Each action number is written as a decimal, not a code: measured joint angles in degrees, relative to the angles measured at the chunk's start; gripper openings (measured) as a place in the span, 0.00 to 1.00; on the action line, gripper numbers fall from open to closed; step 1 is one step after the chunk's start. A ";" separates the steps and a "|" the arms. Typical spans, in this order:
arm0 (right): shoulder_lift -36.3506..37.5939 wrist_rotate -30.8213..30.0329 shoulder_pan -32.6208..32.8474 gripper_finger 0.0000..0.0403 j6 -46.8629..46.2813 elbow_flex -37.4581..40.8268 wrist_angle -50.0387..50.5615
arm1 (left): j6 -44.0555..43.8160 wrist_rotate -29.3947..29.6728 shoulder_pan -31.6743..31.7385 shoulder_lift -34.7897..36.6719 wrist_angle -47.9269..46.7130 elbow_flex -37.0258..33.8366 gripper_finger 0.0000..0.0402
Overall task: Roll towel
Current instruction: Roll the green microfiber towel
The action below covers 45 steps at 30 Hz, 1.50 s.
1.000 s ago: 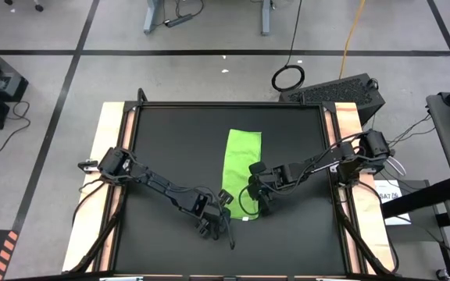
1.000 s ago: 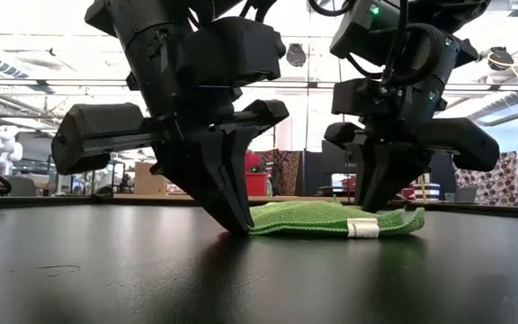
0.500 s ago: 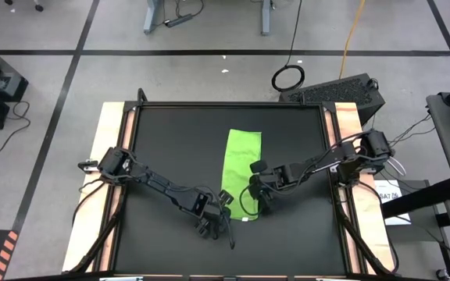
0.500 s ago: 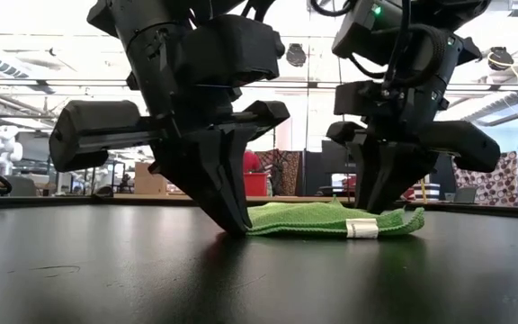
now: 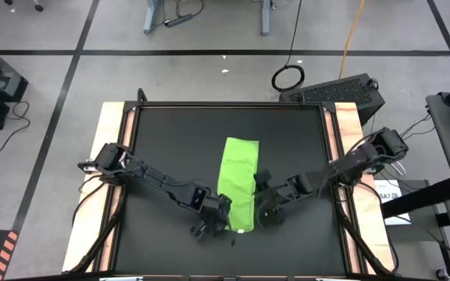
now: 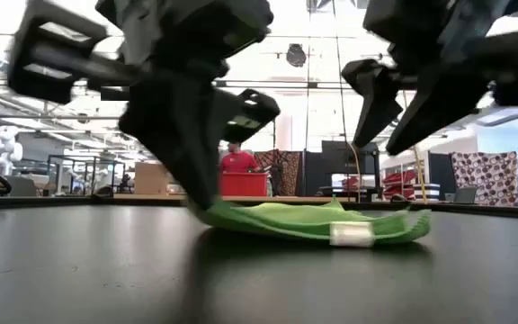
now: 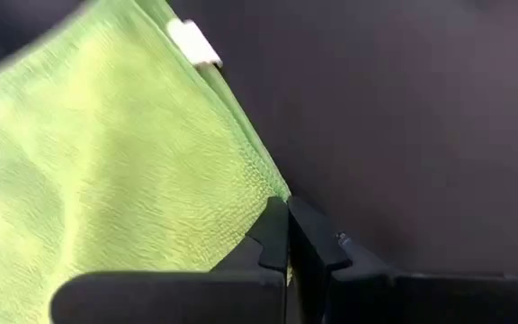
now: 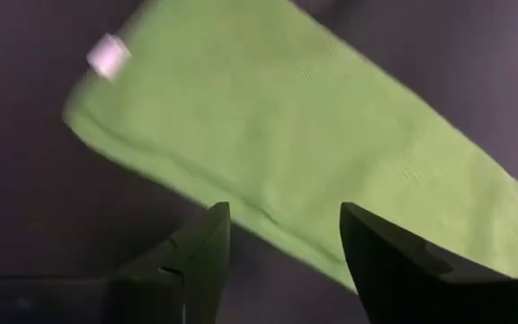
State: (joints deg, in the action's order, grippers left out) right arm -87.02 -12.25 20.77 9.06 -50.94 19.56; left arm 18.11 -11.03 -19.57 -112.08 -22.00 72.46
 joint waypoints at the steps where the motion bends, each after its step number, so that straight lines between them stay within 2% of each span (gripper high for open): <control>1: -0.14 0.00 1.38 0.50 -0.86 0.02 -1.16 | -0.70 -1.35 0.41 0.01 0.86 0.05 0.01; 6: -3.44 -0.10 8.26 0.49 -2.61 0.23 -8.04 | -1.42 -6.44 2.11 -0.58 3.81 0.10 0.01; 13: -10.59 -5.11 15.27 0.46 -6.71 0.22 -13.75 | -4.80 -10.27 4.36 -0.60 6.19 -0.67 0.01; 20: -17.33 -9.62 17.65 0.45 -8.78 0.24 -19.00 | -8.64 -12.66 5.43 -0.58 8.41 -2.14 0.01; 23: -18.30 -12.81 18.26 0.45 -10.02 0.19 -18.95 | -10.36 -12.98 5.68 -0.56 8.46 -2.13 0.01; 26: -18.49 -13.18 18.19 0.43 -10.31 0.17 -19.19 | -11.45 -13.12 5.85 -0.55 8.09 -2.13 0.01; 36: -18.71 -15.18 17.54 0.22 -12.89 0.25 -18.92 | -17.06 -15.50 7.79 -0.54 7.96 -2.13 0.01; 42: -18.73 -13.76 15.36 0.04 -23.22 0.26 -18.54 | -21.71 -15.71 8.82 -0.50 7.43 -2.11 0.01; 45: -18.73 -12.06 14.78 0.01 -28.14 0.26 -18.47 | -23.81 -15.55 9.36 -0.47 5.99 -2.09 0.01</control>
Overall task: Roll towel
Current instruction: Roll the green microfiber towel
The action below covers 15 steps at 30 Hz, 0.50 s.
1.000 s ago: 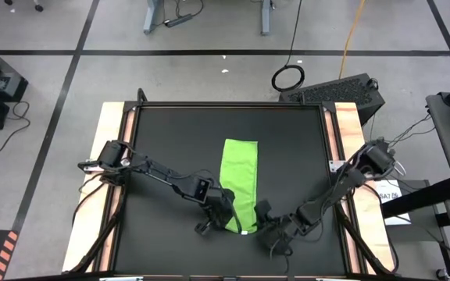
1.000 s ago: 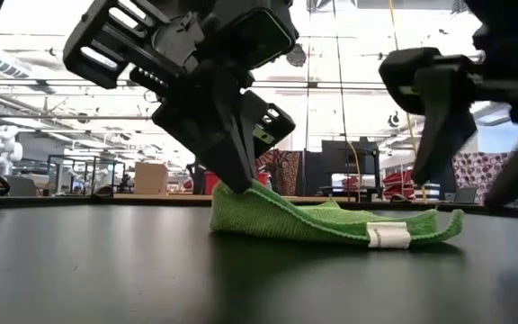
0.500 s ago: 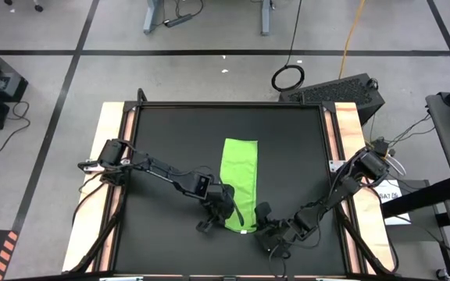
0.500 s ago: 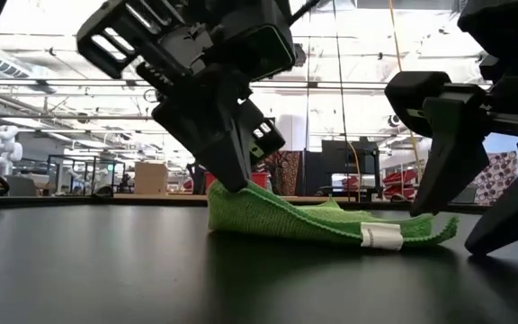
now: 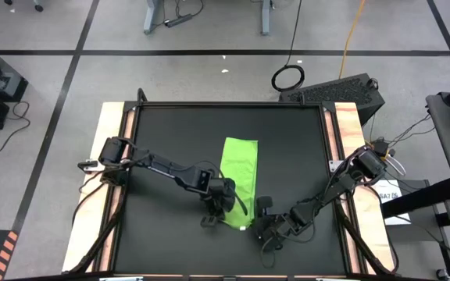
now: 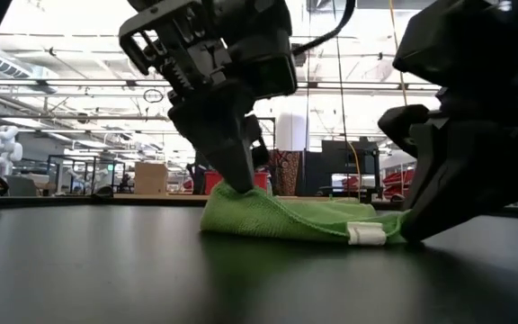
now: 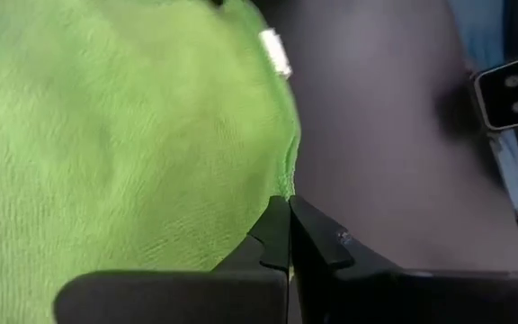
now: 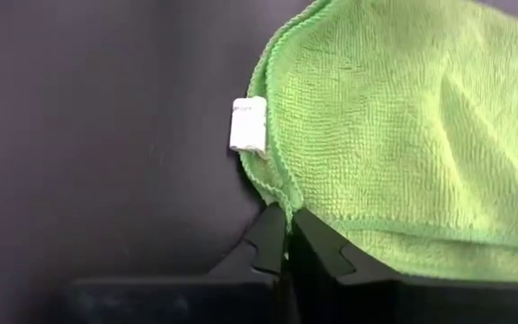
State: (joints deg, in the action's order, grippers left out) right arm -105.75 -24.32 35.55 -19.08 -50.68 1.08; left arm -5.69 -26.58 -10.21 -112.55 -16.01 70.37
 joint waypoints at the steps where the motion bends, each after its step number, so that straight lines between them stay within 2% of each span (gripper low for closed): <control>1: 0.00 0.06 -0.02 0.02 -1.54 0.00 0.27 | -0.31 0.03 0.09 0.02 -0.85 0.00 0.01; 12: 0.27 5.30 -0.56 0.00 -13.36 -0.08 1.56 | -2.93 0.69 -0.42 0.02 -4.89 0.02 0.01; 15: 0.62 7.64 -1.29 0.00 -15.26 -0.09 2.09 | -3.42 0.90 -0.73 0.02 -4.89 0.02 0.05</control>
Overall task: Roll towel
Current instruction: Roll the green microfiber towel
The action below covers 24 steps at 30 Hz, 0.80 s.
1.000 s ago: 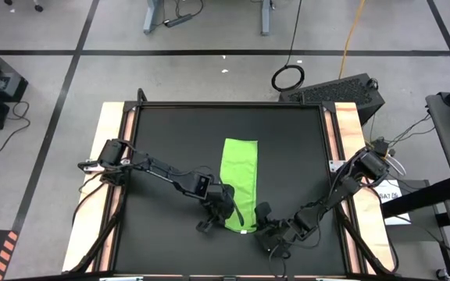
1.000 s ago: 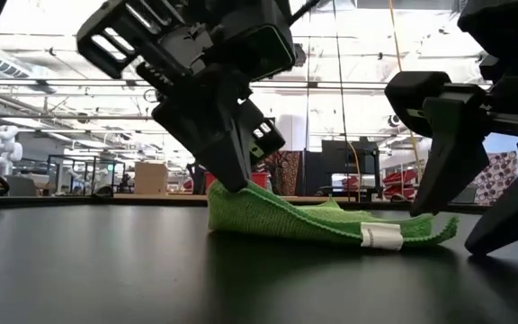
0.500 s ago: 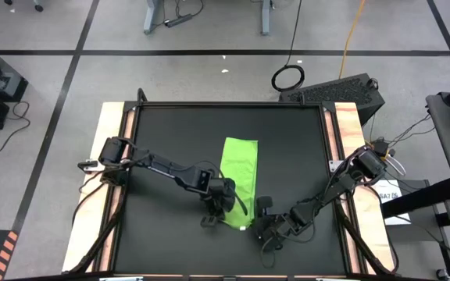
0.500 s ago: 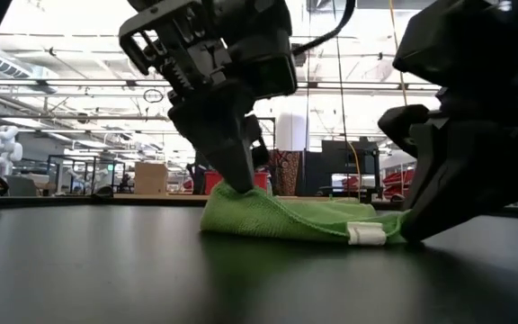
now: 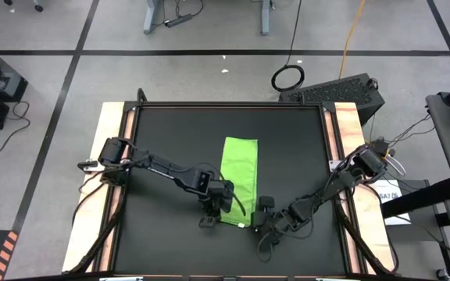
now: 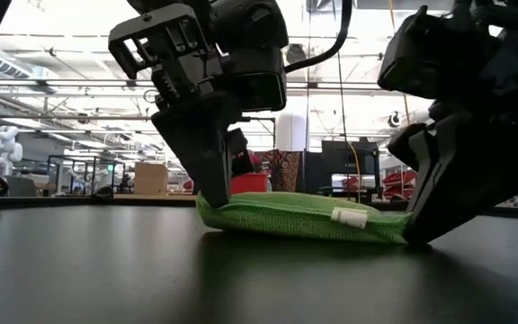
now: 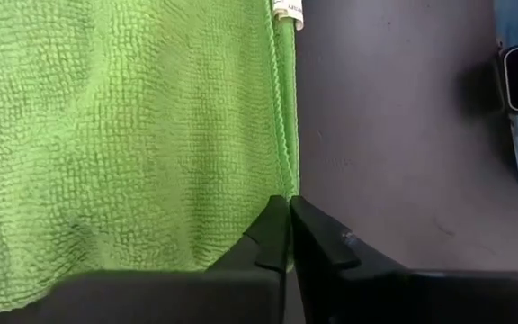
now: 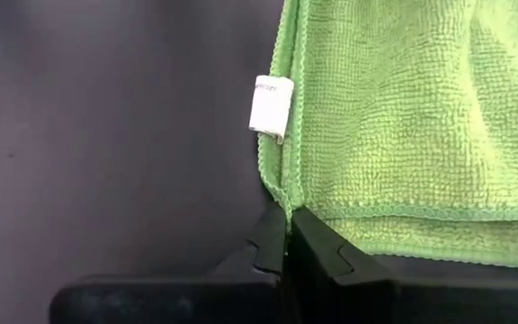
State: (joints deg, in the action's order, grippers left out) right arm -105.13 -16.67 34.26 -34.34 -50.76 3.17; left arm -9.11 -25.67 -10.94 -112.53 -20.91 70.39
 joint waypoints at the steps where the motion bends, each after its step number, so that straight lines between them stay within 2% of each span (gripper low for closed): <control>1: 0.17 0.97 -0.26 0.00 -0.38 0.00 0.11 | -0.29 0.19 -0.12 0.00 0.00 0.00 0.08; 8: 3.21 6.80 -0.79 0.00 -2.15 0.17 3.41 | -1.12 0.18 -1.12 1.09 0.66 0.06 0.31; 10: 3.91 7.62 -0.99 0.00 -3.18 0.21 4.39 | -1.11 1.89 -1.57 1.72 -0.08 0.04 0.36; 12: 4.26 7.70 -1.24 0.00 -4.44 0.22 5.22 | -0.06 8.05 -2.73 2.89 -0.24 0.04 0.40; 16: 4.27 8.69 -1.77 0.00 -5.80 0.50 5.24 | 8.15 23.06 -7.97 4.89 -2.32 0.04 0.41; 20: 4.31 9.88 -2.40 0.00 -6.61 0.93 4.82 | 14.70 33.10 -13.93 4.59 -0.37 0.04 0.41; 24: 4.32 9.75 -2.52 0.00 -6.55 0.96 4.68 | 18.18 41.97 -18.13 1.37 3.80 0.00 0.41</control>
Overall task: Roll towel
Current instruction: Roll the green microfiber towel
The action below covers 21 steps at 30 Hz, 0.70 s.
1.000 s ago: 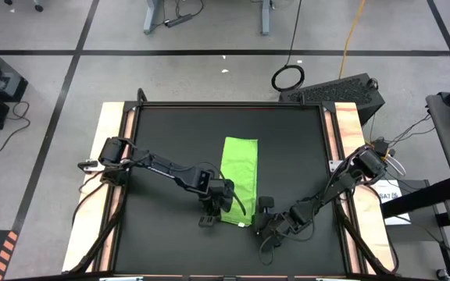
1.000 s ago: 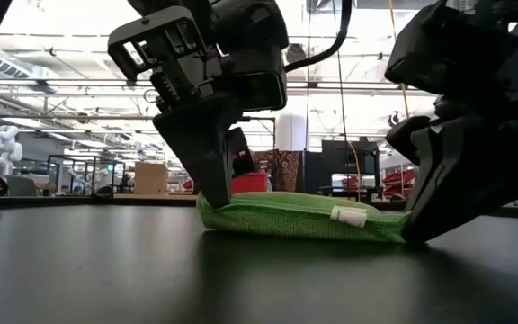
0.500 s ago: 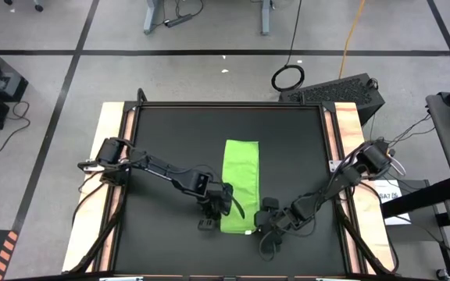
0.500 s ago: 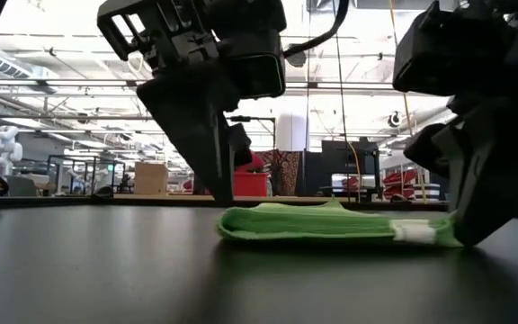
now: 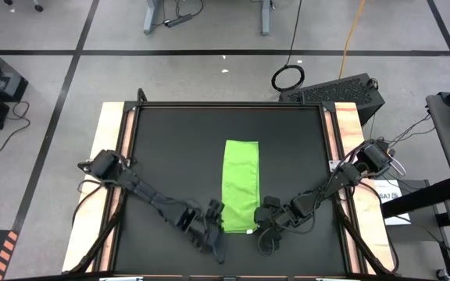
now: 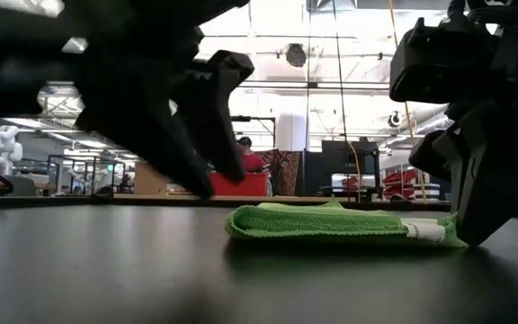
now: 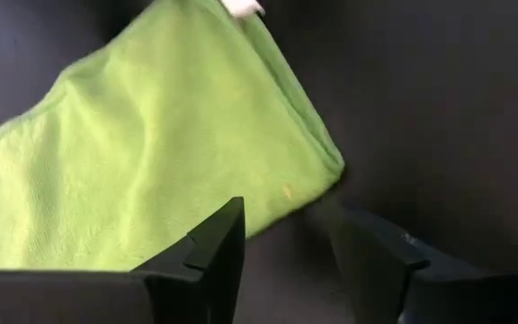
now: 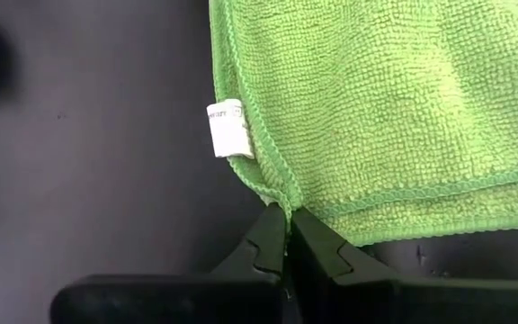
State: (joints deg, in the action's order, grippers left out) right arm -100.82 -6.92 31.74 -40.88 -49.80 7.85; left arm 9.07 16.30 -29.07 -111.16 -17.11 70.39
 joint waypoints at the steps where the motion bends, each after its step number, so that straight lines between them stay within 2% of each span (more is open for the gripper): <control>1: 0.00 0.03 -0.10 0.00 0.00 0.00 -0.01 | 0.62 1.15 -0.62 -0.82 1.17 -0.02 0.41; 6: 0.00 0.01 -0.25 0.00 0.33 0.00 -0.19 | 0.85 3.22 -1.73 -5.23 5.26 0.10 0.41; 15: 0.00 -0.14 -0.28 0.00 -0.18 0.02 -0.33 | -0.97 5.78 -1.83 -6.87 8.47 0.17 0.40; 18: 0.00 -0.17 -0.28 0.00 -0.22 0.02 -0.43 | -2.63 6.18 -1.87 -6.96 8.59 0.15 0.32; 21: 0.00 -0.20 -0.28 0.00 -0.36 0.02 -0.42 | -2.63 4.84 -1.85 -7.07 8.92 0.09 0.15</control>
State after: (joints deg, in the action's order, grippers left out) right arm -100.82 -7.11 31.46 -41.25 -49.78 7.43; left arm 6.44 21.14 -30.92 -118.23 -8.18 70.48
